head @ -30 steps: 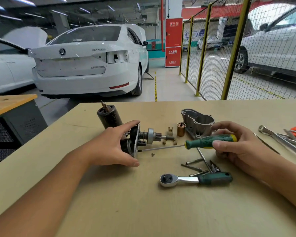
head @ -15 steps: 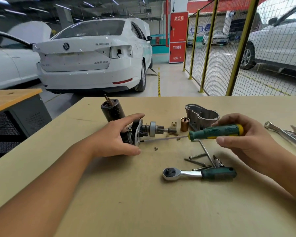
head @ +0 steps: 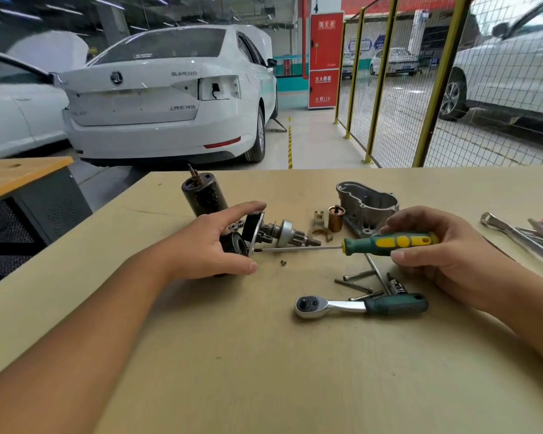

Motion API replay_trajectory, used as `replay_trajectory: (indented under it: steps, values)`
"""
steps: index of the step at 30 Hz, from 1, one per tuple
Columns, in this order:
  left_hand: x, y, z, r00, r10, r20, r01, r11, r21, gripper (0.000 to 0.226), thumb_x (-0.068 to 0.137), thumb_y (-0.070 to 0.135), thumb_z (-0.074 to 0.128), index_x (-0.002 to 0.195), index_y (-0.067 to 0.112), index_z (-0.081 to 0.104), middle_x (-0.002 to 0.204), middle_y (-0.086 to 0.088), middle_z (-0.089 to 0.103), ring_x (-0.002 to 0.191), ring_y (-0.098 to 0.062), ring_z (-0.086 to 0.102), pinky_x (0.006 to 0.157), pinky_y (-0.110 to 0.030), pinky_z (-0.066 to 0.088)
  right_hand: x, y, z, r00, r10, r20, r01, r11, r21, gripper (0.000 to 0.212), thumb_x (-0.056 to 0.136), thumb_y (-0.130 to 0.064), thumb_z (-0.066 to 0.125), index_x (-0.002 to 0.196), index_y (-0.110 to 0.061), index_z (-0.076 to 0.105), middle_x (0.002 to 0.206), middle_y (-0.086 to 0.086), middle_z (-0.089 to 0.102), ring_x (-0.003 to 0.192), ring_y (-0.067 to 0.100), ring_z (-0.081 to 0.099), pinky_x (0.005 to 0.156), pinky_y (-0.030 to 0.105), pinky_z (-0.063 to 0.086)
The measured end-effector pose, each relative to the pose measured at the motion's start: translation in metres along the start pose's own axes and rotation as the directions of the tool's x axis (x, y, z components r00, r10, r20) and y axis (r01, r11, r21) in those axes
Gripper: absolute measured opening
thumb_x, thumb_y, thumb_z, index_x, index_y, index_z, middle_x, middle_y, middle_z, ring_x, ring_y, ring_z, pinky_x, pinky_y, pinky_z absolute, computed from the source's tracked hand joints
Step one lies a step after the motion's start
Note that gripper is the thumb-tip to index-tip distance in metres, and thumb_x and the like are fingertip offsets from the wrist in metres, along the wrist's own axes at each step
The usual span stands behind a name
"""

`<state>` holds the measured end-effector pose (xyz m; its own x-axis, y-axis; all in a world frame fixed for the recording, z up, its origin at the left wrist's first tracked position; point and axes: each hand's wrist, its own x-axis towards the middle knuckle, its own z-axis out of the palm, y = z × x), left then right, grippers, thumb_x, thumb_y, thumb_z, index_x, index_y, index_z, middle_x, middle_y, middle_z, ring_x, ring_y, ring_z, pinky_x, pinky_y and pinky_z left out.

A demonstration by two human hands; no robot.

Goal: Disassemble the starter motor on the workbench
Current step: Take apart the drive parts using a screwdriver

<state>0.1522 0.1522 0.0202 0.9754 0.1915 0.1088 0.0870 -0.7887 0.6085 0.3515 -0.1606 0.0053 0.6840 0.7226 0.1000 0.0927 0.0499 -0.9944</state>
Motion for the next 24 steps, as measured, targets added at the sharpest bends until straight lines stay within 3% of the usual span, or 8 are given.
replay_trajectory:
  steps: [2, 5, 7, 9, 12, 15, 18, 24]
  values:
    - [-0.001, 0.001, 0.000, 1.000, -0.016, 0.005, 0.016, 1.000, -0.006, 0.094, 0.061, 0.054, 0.081, 0.139, 0.073, 0.034, 0.137, 0.048, 0.044, 0.121, 0.020, 0.049, 0.101, -0.014, 0.038, -0.001, -0.004, 0.003, 1.000, 0.007, 0.016, -0.005, 0.996, -0.094, 0.040, 0.063, -0.019, 0.085, 0.102, -0.021, 0.074, 0.101, 0.012, 0.072, 0.073, 0.025, 0.060, 0.060, 0.033, 0.052]
    - [-0.001, 0.001, 0.000, 0.999, -0.033, 0.001, 0.033, 0.999, 0.000, 0.097, 0.058, 0.055, 0.082, 0.138, 0.075, 0.032, 0.140, 0.041, 0.045, 0.118, 0.014, 0.053, 0.099, -0.019, 0.042, -0.001, -0.009, 0.004, 0.998, 0.068, 0.021, -0.060, 0.966, -0.253, 0.027, 0.087, -0.049, 0.063, 0.107, -0.032, 0.071, 0.070, 0.010, 0.065, 0.048, 0.022, 0.042, 0.041, 0.023, 0.033]
    - [-0.002, 0.002, -0.001, 0.999, -0.045, 0.000, 0.045, 0.999, 0.002, 0.098, 0.056, 0.058, 0.081, 0.136, 0.077, 0.030, 0.139, 0.041, 0.043, 0.116, 0.012, 0.051, 0.096, -0.020, 0.041, 0.001, -0.009, 0.001, 0.997, 0.076, 0.031, -0.068, 0.974, -0.215, 0.023, 0.097, -0.044, 0.055, 0.106, -0.029, 0.070, 0.070, 0.015, 0.065, 0.044, 0.020, 0.036, 0.042, 0.018, 0.028]
    - [-0.003, 0.001, -0.001, 0.999, -0.054, -0.007, 0.054, 0.998, 0.016, 0.100, 0.054, 0.060, 0.082, 0.137, 0.077, 0.029, 0.139, 0.036, 0.045, 0.120, 0.003, 0.050, 0.095, -0.024, 0.042, 0.000, -0.008, -0.001, 0.998, 0.047, 0.043, -0.040, 0.989, -0.140, 0.022, 0.085, -0.032, 0.070, 0.103, -0.022, 0.071, 0.076, 0.013, 0.066, 0.049, 0.020, 0.044, 0.042, 0.021, 0.034]
    - [-0.002, -0.001, -0.002, 0.998, -0.064, -0.004, 0.064, 0.998, 0.027, 0.103, 0.054, 0.059, 0.084, 0.140, 0.072, 0.029, 0.140, 0.032, 0.047, 0.127, -0.006, 0.051, 0.099, -0.029, 0.045, 0.001, -0.003, -0.002, 0.999, 0.027, 0.033, -0.026, 0.999, -0.029, 0.045, 0.061, -0.015, 0.083, 0.104, -0.016, 0.072, 0.099, 0.013, 0.066, 0.072, 0.023, 0.059, 0.054, 0.026, 0.052]
    - [-0.002, -0.003, -0.003, 0.998, -0.069, 0.009, 0.068, 0.997, 0.036, 0.103, 0.055, 0.056, 0.087, 0.140, 0.070, 0.029, 0.136, 0.038, 0.044, 0.129, -0.006, 0.051, 0.100, -0.030, 0.046, 0.002, -0.003, 0.003, 0.995, 0.084, 0.053, -0.083, 0.996, -0.018, 0.038, 0.074, -0.035, 0.077, 0.109, -0.020, 0.070, 0.085, 0.009, 0.066, 0.056, 0.018, 0.048, 0.042, 0.022, 0.039]
    - [-0.001, -0.004, -0.005, 0.998, -0.069, -0.009, 0.070, 0.995, 0.065, 0.103, 0.055, 0.058, 0.088, 0.138, 0.072, 0.028, 0.139, 0.027, 0.047, 0.128, -0.006, 0.051, 0.097, -0.030, 0.046, 0.003, -0.003, 0.001, 0.988, 0.140, 0.064, -0.134, 0.987, -0.090, 0.037, 0.084, -0.050, 0.063, 0.108, -0.022, 0.071, 0.084, 0.019, 0.069, 0.043, 0.016, 0.040, 0.040, 0.016, 0.030]
    - [-0.003, -0.001, -0.007, 0.996, -0.089, -0.008, 0.089, 0.988, 0.126, 0.109, 0.051, 0.061, 0.089, 0.137, 0.073, 0.024, 0.139, 0.012, 0.051, 0.125, -0.006, 0.053, 0.097, -0.034, 0.047, 0.004, 0.002, -0.005, 0.989, 0.109, 0.102, -0.116, 0.991, 0.061, 0.041, 0.056, -0.008, 0.086, 0.095, -0.012, 0.072, 0.084, 0.012, 0.069, 0.055, 0.020, 0.057, 0.048, 0.026, 0.052]
